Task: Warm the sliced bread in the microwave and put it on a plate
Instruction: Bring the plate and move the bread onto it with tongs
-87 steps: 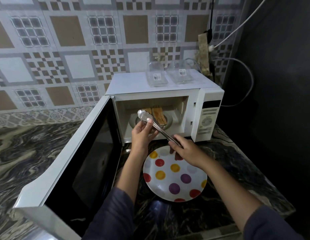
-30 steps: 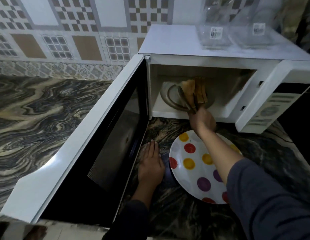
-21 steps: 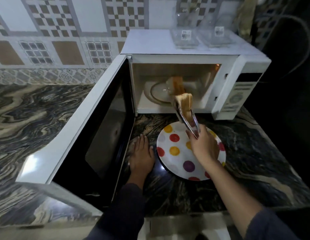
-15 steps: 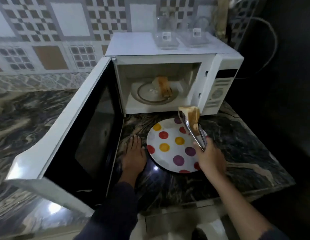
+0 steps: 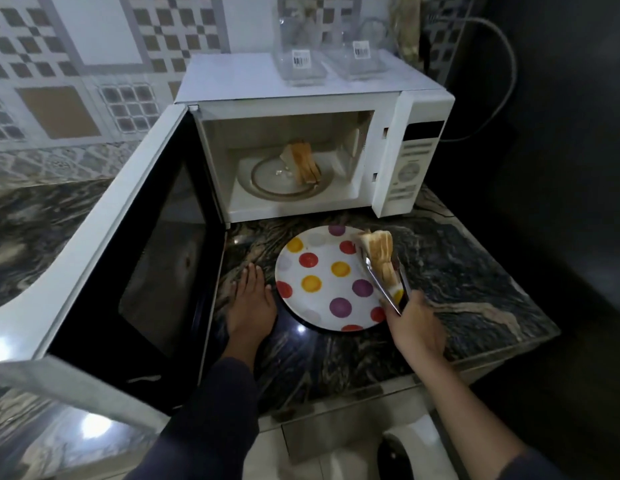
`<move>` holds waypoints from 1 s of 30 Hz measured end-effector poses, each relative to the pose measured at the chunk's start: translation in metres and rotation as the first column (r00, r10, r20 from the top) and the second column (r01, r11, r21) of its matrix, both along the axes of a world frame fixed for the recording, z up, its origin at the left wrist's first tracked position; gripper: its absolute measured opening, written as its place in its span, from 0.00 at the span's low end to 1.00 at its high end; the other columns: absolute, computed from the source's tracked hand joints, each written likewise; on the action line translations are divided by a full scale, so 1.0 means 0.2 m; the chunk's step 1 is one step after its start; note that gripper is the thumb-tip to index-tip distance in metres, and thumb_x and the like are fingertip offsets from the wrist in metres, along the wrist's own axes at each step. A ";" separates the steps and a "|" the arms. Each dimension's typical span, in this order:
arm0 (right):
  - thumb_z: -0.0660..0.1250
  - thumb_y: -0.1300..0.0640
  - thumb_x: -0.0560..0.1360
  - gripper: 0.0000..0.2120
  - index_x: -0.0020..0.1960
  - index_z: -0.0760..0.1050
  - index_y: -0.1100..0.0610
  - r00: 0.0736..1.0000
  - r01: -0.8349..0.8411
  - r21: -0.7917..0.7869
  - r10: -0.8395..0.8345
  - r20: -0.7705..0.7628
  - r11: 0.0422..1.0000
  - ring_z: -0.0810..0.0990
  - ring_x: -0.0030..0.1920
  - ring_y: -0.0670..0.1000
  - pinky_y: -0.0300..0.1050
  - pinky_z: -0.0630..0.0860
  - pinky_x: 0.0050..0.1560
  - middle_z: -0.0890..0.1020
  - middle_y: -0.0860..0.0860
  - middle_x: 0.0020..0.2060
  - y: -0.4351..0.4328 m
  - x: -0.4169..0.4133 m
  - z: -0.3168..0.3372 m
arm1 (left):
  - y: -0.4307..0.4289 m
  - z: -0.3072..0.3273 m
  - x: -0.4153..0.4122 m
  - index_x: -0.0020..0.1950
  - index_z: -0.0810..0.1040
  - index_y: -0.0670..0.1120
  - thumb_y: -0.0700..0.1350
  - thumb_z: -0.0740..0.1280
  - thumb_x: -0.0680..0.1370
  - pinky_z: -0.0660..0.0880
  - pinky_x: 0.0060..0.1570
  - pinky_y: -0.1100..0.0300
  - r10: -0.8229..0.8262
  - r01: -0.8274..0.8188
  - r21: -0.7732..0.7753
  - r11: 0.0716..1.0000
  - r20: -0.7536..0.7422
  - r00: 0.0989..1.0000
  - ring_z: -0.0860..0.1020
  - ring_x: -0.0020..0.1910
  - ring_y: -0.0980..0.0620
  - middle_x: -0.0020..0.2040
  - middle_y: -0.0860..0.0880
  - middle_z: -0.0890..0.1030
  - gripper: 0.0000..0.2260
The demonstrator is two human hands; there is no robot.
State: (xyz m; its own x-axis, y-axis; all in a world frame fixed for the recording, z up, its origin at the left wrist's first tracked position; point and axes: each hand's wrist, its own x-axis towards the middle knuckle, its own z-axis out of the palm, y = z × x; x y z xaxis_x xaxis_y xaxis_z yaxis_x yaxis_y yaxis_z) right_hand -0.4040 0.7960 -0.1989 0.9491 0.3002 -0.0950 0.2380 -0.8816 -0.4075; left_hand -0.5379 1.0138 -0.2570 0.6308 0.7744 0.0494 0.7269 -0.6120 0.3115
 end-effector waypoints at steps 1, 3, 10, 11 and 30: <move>0.59 0.39 0.75 0.26 0.59 0.66 0.60 1.000 0.006 0.012 -0.006 0.014 1.000 0.79 0.51 0.61 0.47 0.67 0.39 0.78 0.60 0.54 0.00 -0.01 0.00 | 0.00 0.00 0.00 0.76 0.50 0.40 0.45 0.48 0.82 0.43 0.74 0.55 -0.001 0.001 0.002 1.000 0.003 1.000 0.48 0.77 0.51 0.77 0.45 0.52 0.23; 0.60 0.39 0.74 0.27 0.59 0.65 0.61 0.998 0.016 0.028 -0.018 0.055 0.999 0.79 0.51 0.61 0.47 0.67 0.39 0.77 0.59 0.55 -0.01 -0.02 0.02 | 0.00 0.00 -0.01 0.76 0.50 0.41 0.46 0.48 0.82 0.43 0.74 0.55 0.003 -0.003 0.007 1.000 -0.002 1.000 0.49 0.77 0.51 0.77 0.45 0.52 0.23; 0.63 0.41 0.74 0.27 0.63 0.64 0.59 0.974 -0.089 0.151 0.054 0.220 0.984 0.79 0.49 0.57 0.42 0.65 0.35 0.76 0.56 0.57 0.12 0.00 0.19 | -0.01 0.01 -0.01 0.76 0.51 0.42 0.51 0.40 0.76 0.43 0.74 0.56 0.017 -0.017 -0.014 1.000 0.026 1.000 0.50 0.77 0.52 0.77 0.46 0.53 0.29; 0.63 0.41 0.74 0.28 0.64 0.64 0.59 0.972 -0.106 0.167 0.067 0.226 0.980 0.79 0.50 0.57 0.43 0.66 0.36 0.75 0.56 0.58 0.17 0.01 0.22 | -0.01 0.01 -0.02 0.76 0.52 0.42 0.52 0.39 0.74 0.43 0.74 0.57 0.018 -0.018 -0.013 1.000 0.032 0.999 0.50 0.77 0.52 0.77 0.46 0.53 0.31; 0.56 0.55 0.79 0.18 0.67 0.67 0.61 0.986 -0.146 0.130 0.155 -0.064 0.981 0.75 0.60 0.60 0.54 0.72 0.57 0.75 0.59 0.62 1.28 0.50 0.29 | 0.01 0.04 -0.01 0.67 0.73 0.43 0.51 0.51 0.74 0.50 0.69 0.68 0.117 -0.109 -0.046 0.993 0.254 0.960 0.70 0.69 0.50 0.68 0.46 0.73 0.25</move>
State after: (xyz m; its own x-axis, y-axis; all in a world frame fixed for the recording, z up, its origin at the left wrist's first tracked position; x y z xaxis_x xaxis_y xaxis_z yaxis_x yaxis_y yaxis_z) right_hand -0.3039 1.0524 -0.1408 0.8841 0.4526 -0.1161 0.3291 -0.7796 -0.5329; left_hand -0.5400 1.0159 -0.2491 0.5084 0.8437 0.1722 0.6845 -0.5173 0.5137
